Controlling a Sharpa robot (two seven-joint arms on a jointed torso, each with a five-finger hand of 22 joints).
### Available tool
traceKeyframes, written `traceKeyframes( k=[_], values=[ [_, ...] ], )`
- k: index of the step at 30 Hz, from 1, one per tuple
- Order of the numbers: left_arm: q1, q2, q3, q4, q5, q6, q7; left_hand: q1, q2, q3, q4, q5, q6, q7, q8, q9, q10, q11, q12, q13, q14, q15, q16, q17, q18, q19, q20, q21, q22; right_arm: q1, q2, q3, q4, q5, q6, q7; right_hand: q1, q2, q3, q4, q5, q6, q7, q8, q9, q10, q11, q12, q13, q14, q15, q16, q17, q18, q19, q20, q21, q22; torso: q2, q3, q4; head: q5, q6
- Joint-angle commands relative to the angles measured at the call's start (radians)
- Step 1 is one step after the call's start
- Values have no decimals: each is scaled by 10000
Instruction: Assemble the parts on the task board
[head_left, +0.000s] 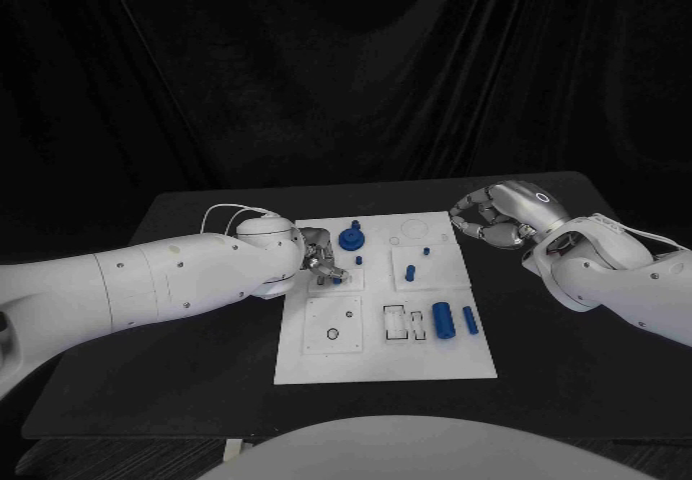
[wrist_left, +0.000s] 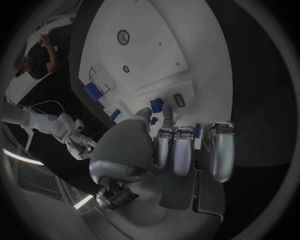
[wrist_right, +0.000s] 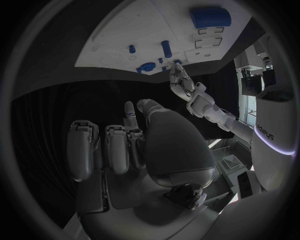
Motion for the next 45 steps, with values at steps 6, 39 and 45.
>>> traceKeyframes(
  k=[6,39,45],
  values=[
    [-16,73,7,-34,-5,136,144,166,-20,196,-39,257,81,9,-139,-126,1060,-36,-43,2634,1039,6,27,2634,50,390,30,-29,2275,-25,-19,7,18,-19,5,-142,48,-4,51,17,52,-3,31,-37,8,1030,72,36,2633,788,65,-57,1204,97,482,87,-60,2191,-8,2,-7,2,0],
    [-24,-1,8,-29,-5,-68,278,585,-227,1129,-459,384,651,-162,-292,-477,1060,-179,-43,2634,1039,-111,27,2634,28,455,-71,56,2305,-30,-43,7,11,-19,13,-162,60,-8,61,4,63,13,28,-31,13,1030,80,36,2633,776,69,-87,1143,109,462,90,-108,2174,-6,2,0,-34,0],
    [-19,-27,10,-17,-5,-180,347,592,-238,1179,-471,345,661,-164,-293,-480,1060,-183,-43,2634,1039,-116,27,2634,31,450,-77,47,2302,-30,-31,7,-1,-19,24,-168,65,-8,66,-2,68,20,28,-29,15,1030,83,36,2633,771,72,-101,1116,115,451,92,-133,2166,-6,-1,-4,-29,0]
  ],
)
